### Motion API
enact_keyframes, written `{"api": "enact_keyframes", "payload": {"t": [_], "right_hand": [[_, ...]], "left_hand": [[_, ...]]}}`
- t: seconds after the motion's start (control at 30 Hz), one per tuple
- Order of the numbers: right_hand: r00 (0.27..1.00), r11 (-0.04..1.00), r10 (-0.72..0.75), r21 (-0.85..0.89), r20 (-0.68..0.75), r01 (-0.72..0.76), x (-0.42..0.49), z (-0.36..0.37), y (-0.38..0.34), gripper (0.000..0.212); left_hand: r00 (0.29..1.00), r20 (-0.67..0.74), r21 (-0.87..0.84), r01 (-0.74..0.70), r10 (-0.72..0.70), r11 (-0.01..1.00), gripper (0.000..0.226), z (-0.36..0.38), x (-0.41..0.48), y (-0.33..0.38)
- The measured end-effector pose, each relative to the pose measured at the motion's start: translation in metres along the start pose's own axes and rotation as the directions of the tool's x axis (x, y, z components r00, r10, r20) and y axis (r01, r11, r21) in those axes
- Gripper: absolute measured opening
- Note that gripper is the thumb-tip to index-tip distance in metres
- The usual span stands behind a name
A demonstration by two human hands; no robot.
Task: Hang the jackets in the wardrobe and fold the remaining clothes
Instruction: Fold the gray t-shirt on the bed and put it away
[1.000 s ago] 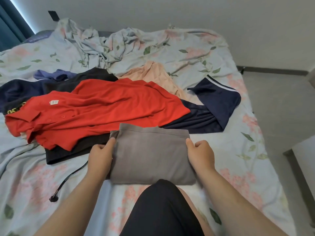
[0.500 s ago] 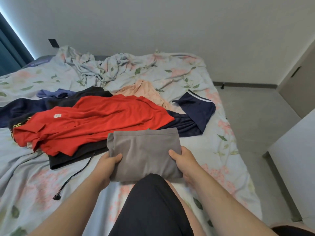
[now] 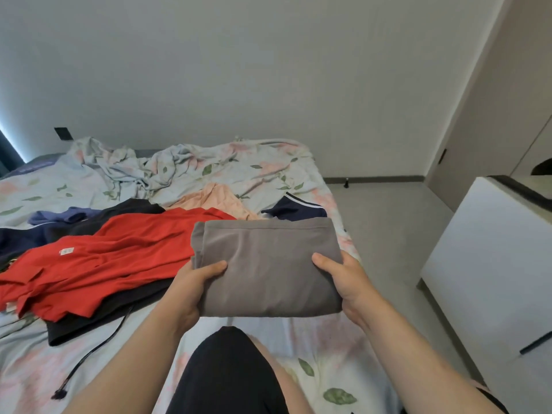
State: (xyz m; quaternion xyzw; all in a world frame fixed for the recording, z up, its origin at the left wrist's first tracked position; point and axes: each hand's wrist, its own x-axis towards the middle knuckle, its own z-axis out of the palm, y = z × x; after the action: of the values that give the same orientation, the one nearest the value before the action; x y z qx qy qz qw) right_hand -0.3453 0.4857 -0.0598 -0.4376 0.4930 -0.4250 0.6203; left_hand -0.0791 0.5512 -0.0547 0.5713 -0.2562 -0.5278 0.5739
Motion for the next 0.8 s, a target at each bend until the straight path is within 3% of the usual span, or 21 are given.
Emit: {"api": "enact_keyframes", "payload": {"t": [0.17, 0.37, 0.57, 0.7, 0.8], "right_hand": [[0.990, 0.990, -0.135, -0.044, -0.035, 0.133, 0.003, -0.058, -0.021, 0.030], [0.981, 0.984, -0.175, -0.039, -0.085, 0.172, 0.048, -0.124, -0.024, 0.038], [0.974, 0.986, -0.169, -0.019, -0.153, 0.168, 0.162, -0.183, -0.001, 0.036], [0.959, 0.987, -0.160, -0.029, -0.233, 0.158, 0.250, -0.216, 0.023, 0.038], [0.959, 0.994, -0.103, -0.047, -0.263, 0.094, 0.292, -0.234, 0.030, 0.040]], "left_hand": [[0.993, 0.114, -0.010, -0.040, 0.041, 0.999, 0.035, 0.057, 0.010, 0.004], [0.983, 0.184, -0.016, 0.009, -0.006, 1.000, 0.037, 0.127, 0.062, -0.012], [0.986, 0.164, 0.036, 0.039, -0.044, 0.999, 0.044, 0.198, 0.173, -0.038], [0.984, 0.177, 0.092, -0.008, -0.008, 0.996, 0.026, 0.243, 0.261, -0.063], [0.985, 0.161, 0.111, 0.045, -0.063, 0.993, 0.031, 0.272, 0.306, -0.076]]}}
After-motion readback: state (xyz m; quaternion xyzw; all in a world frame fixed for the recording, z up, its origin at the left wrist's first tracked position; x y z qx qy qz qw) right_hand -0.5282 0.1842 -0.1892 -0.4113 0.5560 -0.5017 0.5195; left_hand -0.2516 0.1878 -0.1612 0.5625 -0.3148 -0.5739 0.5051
